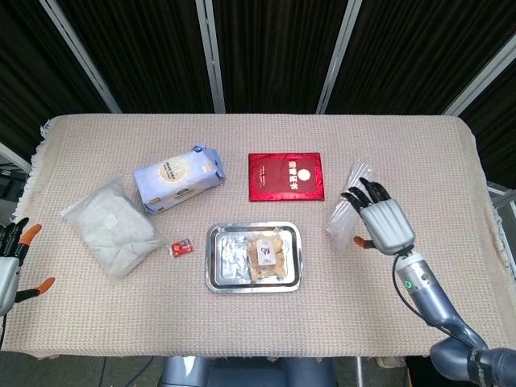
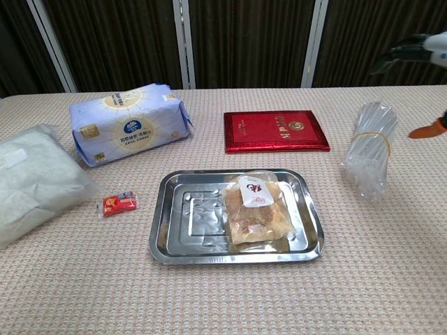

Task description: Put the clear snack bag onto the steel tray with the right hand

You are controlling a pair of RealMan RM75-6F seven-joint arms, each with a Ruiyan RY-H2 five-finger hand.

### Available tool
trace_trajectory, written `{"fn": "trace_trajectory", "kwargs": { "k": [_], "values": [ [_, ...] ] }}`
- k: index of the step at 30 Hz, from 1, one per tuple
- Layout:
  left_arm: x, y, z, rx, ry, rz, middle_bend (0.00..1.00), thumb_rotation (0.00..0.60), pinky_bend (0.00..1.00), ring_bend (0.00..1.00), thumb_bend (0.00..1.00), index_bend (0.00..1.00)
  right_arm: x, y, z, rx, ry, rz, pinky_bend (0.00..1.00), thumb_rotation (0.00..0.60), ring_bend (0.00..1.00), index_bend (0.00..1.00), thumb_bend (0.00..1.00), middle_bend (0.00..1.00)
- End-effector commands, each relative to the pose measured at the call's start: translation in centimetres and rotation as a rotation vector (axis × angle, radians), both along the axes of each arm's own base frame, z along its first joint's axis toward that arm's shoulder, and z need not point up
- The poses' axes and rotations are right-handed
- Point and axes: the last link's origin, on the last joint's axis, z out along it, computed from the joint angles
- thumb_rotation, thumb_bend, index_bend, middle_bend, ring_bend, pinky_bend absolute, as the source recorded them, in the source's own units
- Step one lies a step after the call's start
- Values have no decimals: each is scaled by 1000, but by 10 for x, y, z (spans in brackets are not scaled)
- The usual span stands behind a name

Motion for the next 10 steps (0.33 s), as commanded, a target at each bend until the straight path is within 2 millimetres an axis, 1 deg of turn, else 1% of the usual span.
{"fn": "trace_trajectory", "kwargs": {
  "k": [1, 2, 3, 4, 5, 10],
  "values": [
    [4, -2, -1, 1, 3, -16, 0, 565, 0, 0, 89, 113, -30, 34, 14, -89, 16, -74, 27, 600, 0, 68, 85, 46],
    [6, -3, -2, -1, 2, -25, 0, 565, 0, 0, 89, 113, -35, 43, 16, -102, 6, -87, 14, 600, 0, 28, 85, 20],
    [8, -4, -2, -2, 0, -31, 0, 565, 0, 0, 88, 112, -41, 51, 18, -113, 1, -98, 6, 600, 0, 11, 84, 8],
    [10, -6, -2, 1, 0, -41, 0, 565, 0, 0, 88, 112, -48, 64, 22, -133, -5, -115, 0, 600, 0, 3, 85, 0],
    [11, -7, -1, 3, 0, -44, 0, 565, 0, 0, 87, 112, -52, 71, 23, -141, -13, -123, 0, 600, 0, 1, 85, 0],
    [15, -10, -2, 10, 6, -63, 0, 566, 0, 0, 89, 112, -65, 96, 24, -145, -63, -174, 0, 600, 0, 0, 84, 0]
  ]
}}
